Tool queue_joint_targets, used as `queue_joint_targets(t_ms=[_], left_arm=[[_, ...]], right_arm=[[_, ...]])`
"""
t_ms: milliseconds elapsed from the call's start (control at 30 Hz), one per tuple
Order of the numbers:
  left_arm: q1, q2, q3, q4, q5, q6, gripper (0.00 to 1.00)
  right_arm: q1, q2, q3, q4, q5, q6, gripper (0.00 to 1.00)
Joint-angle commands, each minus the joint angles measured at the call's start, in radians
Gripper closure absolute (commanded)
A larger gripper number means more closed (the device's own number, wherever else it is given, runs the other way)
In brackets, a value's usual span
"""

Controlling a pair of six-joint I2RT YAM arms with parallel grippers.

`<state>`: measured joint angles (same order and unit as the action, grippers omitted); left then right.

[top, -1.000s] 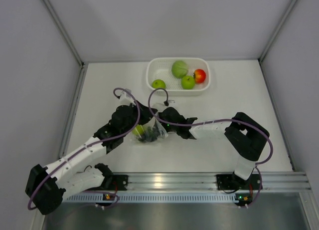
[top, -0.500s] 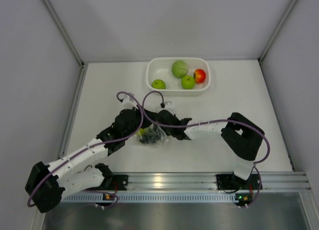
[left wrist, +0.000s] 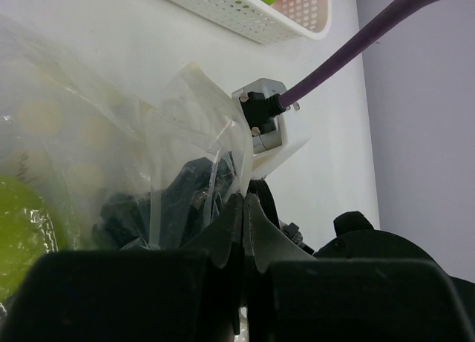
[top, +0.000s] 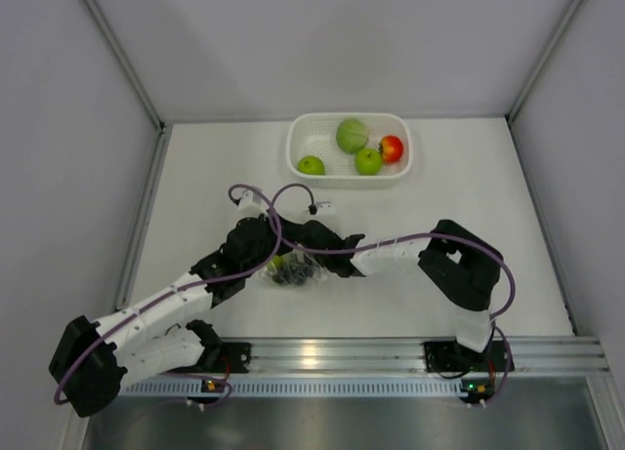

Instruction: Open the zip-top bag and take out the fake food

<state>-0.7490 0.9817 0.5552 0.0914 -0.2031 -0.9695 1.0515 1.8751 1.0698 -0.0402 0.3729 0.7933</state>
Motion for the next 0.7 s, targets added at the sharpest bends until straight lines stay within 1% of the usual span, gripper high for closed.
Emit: queue_joint_targets(t_ms=[0,33,133,167,333,467,667], left_arm=[[-0.006,-0.018,-0.012,0.050,-0.022,0.002,1.00],[-0.006,-0.020,-0.014,0.050,-0.024,0.000,1.00],[-0.006,-0.029,-0.018,0.050,-0.032,-0.001,1.00],[-0.006,-0.032,-0.020,0.050,-0.033,-0.001,1.00],[-0.006,-0.044,-0.028,0.048,-0.042,-0.003,1.00],[-0.006,-0.044,-0.029,0.047,-0.039,0.000,1.00],[-0.004,-0.048,-0.018,0.048,-0.009,0.003,1.00]], right_arm=[[0.025,0.004,-0.011,-0.052,0.020,-0.032,0.80],[0.025,-0.004,-0.013,-0.049,0.027,-0.040,0.89],[0.025,-0.042,-0.027,-0.030,0.032,-0.054,0.95],[0.025,-0.060,-0.031,-0.024,0.034,-0.055,1.00],[0.027,-0.106,-0.050,0.026,0.023,-0.098,1.00],[0.033,-0.174,-0.067,0.068,0.031,-0.137,1.00],[0.033,-0.284,-0.088,0.117,0.070,-0.242,1.00]])
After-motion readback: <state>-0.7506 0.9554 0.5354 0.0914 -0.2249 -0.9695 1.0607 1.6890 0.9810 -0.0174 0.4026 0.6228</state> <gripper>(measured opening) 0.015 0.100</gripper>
